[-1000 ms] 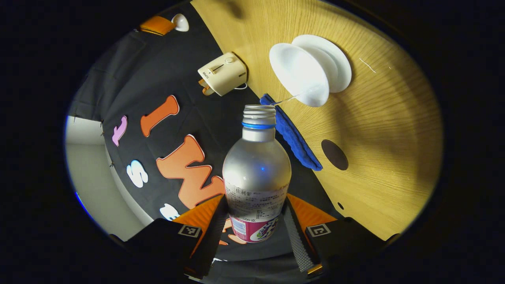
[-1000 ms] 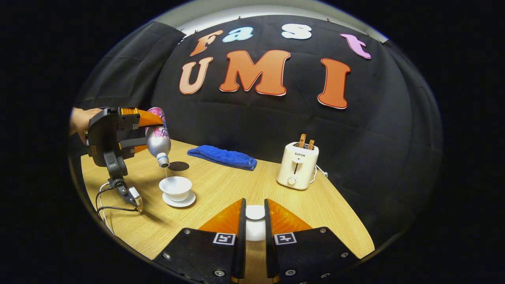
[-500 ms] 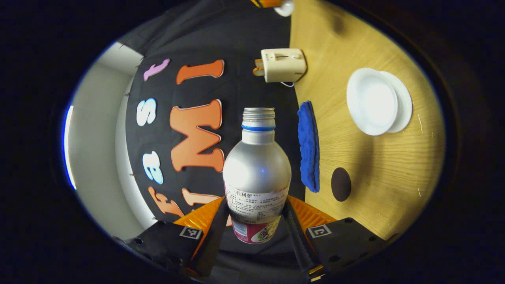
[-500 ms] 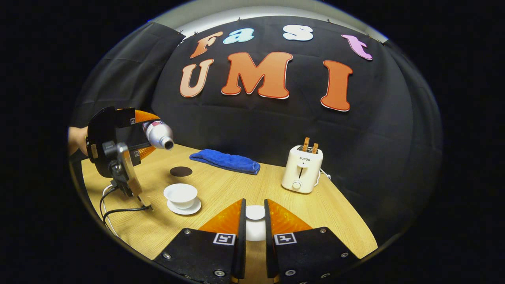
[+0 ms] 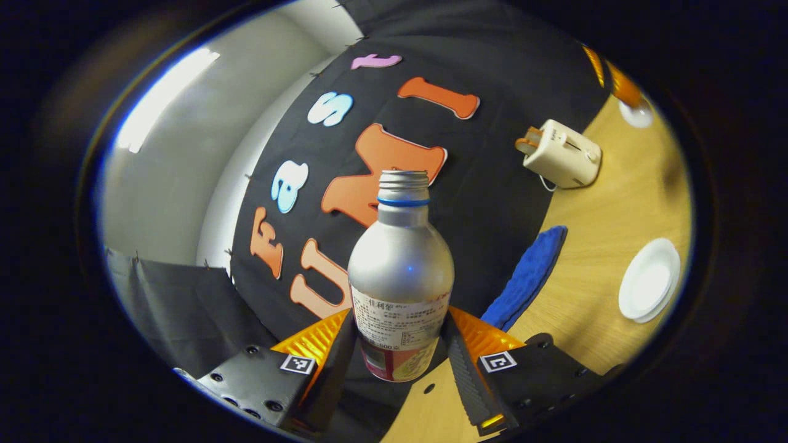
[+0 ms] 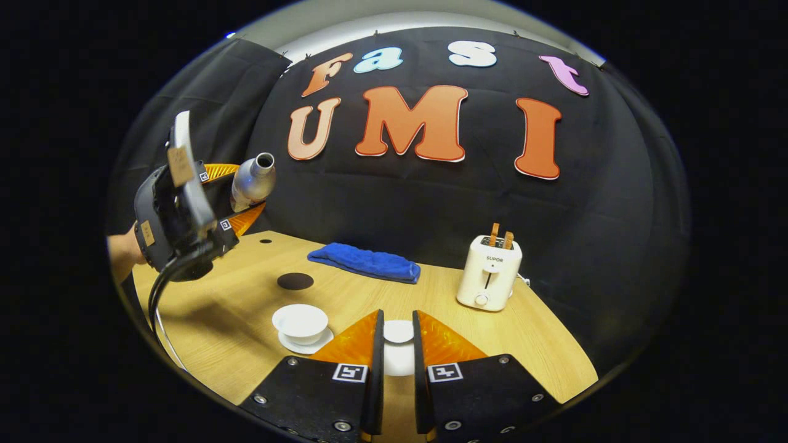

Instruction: Open the teacup lid with one hand, grasp the water bottle and pour water into the teacup with the other hand; after pouring, place the water bottle on the coaster and then close the teacup lid.

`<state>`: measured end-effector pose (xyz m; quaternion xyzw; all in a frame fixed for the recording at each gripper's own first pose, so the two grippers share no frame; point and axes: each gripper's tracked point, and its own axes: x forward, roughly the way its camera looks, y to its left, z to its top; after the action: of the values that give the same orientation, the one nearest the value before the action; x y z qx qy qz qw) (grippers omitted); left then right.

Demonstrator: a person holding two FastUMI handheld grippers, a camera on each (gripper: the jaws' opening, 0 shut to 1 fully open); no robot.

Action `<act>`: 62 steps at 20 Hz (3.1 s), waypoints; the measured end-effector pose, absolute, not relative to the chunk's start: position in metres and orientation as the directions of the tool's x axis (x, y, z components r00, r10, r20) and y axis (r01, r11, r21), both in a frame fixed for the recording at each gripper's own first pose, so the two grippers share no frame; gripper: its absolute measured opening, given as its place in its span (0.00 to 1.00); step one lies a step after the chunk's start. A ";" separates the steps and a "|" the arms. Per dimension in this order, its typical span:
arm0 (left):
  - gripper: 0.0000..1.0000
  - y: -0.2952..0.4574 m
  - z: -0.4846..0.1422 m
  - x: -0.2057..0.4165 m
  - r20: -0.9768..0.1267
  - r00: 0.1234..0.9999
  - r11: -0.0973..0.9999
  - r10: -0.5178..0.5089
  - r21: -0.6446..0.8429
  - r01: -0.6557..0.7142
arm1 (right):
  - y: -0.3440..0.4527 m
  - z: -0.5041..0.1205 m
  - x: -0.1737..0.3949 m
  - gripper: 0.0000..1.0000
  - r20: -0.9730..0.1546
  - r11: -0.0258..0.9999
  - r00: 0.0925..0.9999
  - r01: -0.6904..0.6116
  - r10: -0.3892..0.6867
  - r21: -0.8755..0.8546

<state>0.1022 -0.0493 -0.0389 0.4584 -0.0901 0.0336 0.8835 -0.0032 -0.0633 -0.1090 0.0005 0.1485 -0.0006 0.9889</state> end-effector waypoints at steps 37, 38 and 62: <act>0.82 -0.007 -0.225 0.217 -0.367 0.930 0.996 -0.012 -0.090 -0.023 | 0.005 -0.137 0.051 0.22 -0.331 0.983 0.926 -0.173 0.183 0.060; 0.82 -0.006 -0.226 0.217 -0.374 0.927 0.996 -0.012 -0.088 -0.023 | 0.009 -0.140 0.051 0.21 -0.334 0.982 0.923 -0.180 0.190 0.060; 0.99 0.008 -0.142 0.124 -0.199 0.979 0.998 -0.050 0.012 0.054 | 0.074 -0.170 0.068 0.21 -0.356 0.953 0.884 -0.281 0.304 0.115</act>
<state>0.1239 0.0077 -0.1422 0.0087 0.0999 -0.0261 0.9946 0.0680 0.0743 -0.1704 0.0299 0.1883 0.1508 0.9700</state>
